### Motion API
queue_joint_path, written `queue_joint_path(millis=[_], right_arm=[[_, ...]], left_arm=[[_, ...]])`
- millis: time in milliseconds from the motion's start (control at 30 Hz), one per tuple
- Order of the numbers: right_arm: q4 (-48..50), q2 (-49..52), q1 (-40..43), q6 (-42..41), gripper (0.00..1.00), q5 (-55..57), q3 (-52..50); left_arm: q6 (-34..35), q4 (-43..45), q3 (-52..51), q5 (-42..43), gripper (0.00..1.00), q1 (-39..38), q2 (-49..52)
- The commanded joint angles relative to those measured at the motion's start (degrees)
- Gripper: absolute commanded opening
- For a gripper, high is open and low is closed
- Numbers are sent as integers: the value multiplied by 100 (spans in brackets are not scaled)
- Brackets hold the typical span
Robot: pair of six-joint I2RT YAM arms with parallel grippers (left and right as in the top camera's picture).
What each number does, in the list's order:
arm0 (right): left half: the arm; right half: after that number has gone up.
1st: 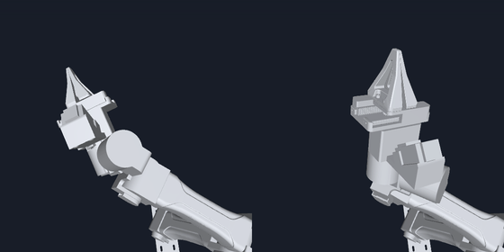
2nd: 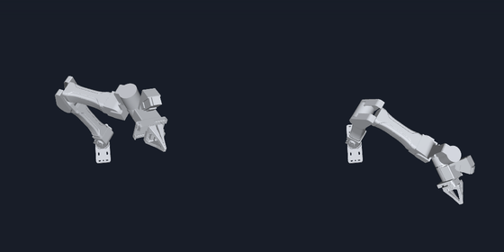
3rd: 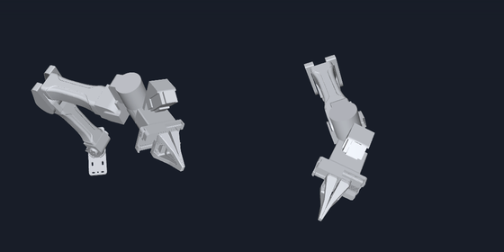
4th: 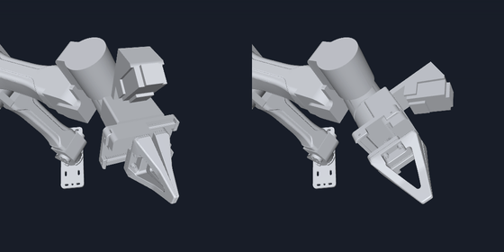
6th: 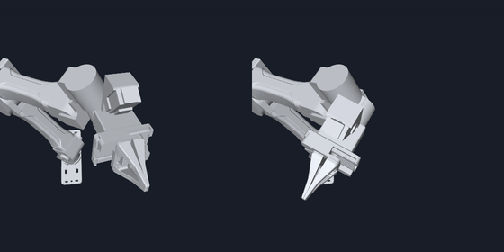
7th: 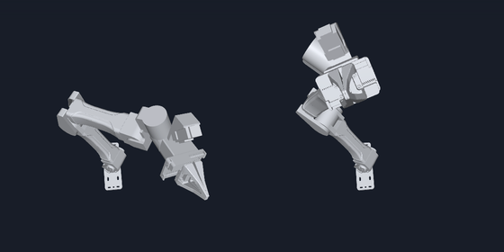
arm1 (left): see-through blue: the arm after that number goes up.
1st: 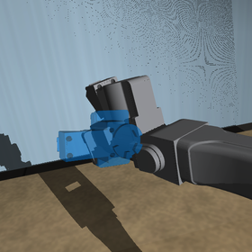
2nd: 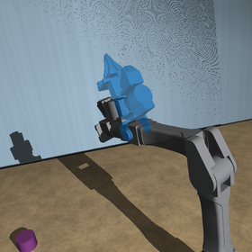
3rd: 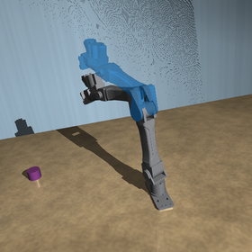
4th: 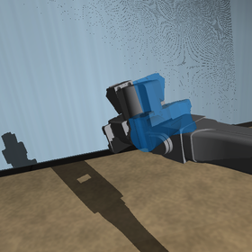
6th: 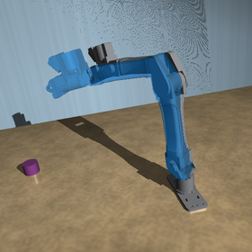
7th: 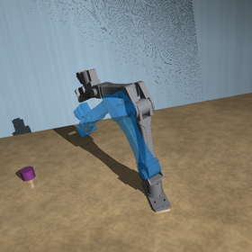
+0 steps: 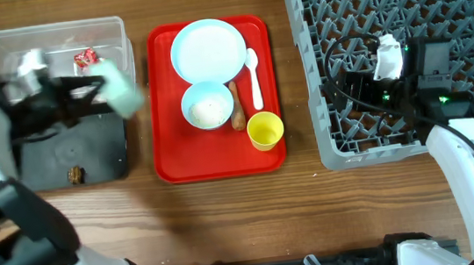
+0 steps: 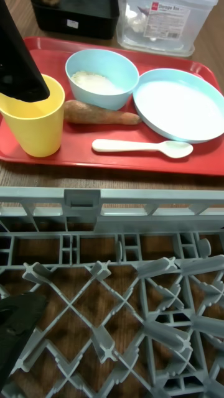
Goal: Sort waste into correct bins and load items into the dishwasher rack
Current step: 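Move the green bowl over the black tray and tip out the scrap, then return the green bowl to the red tray with left gripper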
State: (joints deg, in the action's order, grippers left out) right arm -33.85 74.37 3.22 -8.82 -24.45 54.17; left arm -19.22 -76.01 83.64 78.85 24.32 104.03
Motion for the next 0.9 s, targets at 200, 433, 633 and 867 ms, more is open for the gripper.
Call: queue_joint_path(millis=[200, 433, 633, 867], right_arm=[[-9, 44, 7, -37, 100, -92, 120], [-9, 44, 7, -35, 100, -92, 120], [-2, 44, 7, -35, 100, -92, 120], [-7, 44, 7, -37, 100, -94, 120]], left_arm=[[1036, 103, 28, -4489, 4, -2677, -245], [2944, 407, -271, -7005, 4, -3995, -245], [3541, 1082, -1005, -7656, 4, -4782, -245], [3646, 1663, -1307, -7635, 8, -5219, -247]])
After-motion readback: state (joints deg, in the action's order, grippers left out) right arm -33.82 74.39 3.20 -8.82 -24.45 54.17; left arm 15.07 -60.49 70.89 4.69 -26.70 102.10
